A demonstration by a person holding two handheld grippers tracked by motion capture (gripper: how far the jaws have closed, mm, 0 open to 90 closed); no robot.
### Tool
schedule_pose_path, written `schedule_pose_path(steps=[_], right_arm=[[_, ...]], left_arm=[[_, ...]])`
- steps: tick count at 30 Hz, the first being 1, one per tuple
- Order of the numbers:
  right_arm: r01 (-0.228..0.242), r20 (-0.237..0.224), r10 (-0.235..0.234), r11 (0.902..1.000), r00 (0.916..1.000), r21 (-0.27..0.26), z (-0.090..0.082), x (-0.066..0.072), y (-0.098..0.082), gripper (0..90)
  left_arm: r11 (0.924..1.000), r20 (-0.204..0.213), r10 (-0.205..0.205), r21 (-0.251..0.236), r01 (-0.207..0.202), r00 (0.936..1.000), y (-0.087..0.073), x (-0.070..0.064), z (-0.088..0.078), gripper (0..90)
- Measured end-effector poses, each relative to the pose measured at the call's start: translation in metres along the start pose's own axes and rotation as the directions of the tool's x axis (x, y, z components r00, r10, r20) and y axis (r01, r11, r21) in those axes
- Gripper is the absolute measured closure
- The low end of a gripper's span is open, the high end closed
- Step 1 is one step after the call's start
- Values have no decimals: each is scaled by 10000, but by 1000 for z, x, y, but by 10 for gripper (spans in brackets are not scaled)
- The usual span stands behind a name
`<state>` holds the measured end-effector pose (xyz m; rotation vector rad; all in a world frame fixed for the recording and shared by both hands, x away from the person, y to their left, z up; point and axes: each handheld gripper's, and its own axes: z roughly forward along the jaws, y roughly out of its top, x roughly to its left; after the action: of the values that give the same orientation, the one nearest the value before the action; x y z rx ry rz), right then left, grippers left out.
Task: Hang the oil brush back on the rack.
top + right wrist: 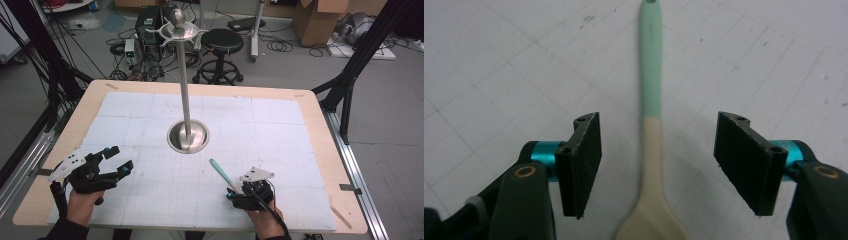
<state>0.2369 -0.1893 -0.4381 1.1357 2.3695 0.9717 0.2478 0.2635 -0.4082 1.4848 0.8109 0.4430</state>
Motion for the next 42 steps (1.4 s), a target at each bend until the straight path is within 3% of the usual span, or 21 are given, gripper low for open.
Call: schedule_pose_path(steps=[15, 21, 23, 29, 36, 38, 42], right_arm=[[-113, -133, 118, 9992, 9998, 390, 5, -3, 3, 563], [3, -410, 16, 9989, 9992, 472, 3, -3, 4, 764], [77, -442, -56, 9987, 9990, 497, 4, -3, 5, 790], [-216, -469, 247, 9977, 9986, 649, 4, -2, 6, 809], [-77, -339, 105, 9966, 9994, 819, 4, 0, 9, 822], [66, -351, -39, 9968, 9994, 793, 3, 0, 9, 824], [-147, -587, 175, 9988, 9981, 469, 0, 0, 9, 825]], left_arm=[[9996, 93, 148, 240, -150, 9998, -1, -3, 1, 191], [9995, 91, 146, 286, -148, 9999, -2, -3, 1, 192], [9995, 98, 142, 294, -144, 9999, -2, -3, 1, 192], [9992, 85, 192, 347, -195, 9998, -2, -3, 1, 195], [9992, 111, 172, 366, -176, 9998, -3, -4, 2, 196], [9992, 110, 175, 366, -179, 9998, -3, -4, 2, 196], [9993, 155, 150, 346, -155, 9998, -2, -4, 2, 196]])
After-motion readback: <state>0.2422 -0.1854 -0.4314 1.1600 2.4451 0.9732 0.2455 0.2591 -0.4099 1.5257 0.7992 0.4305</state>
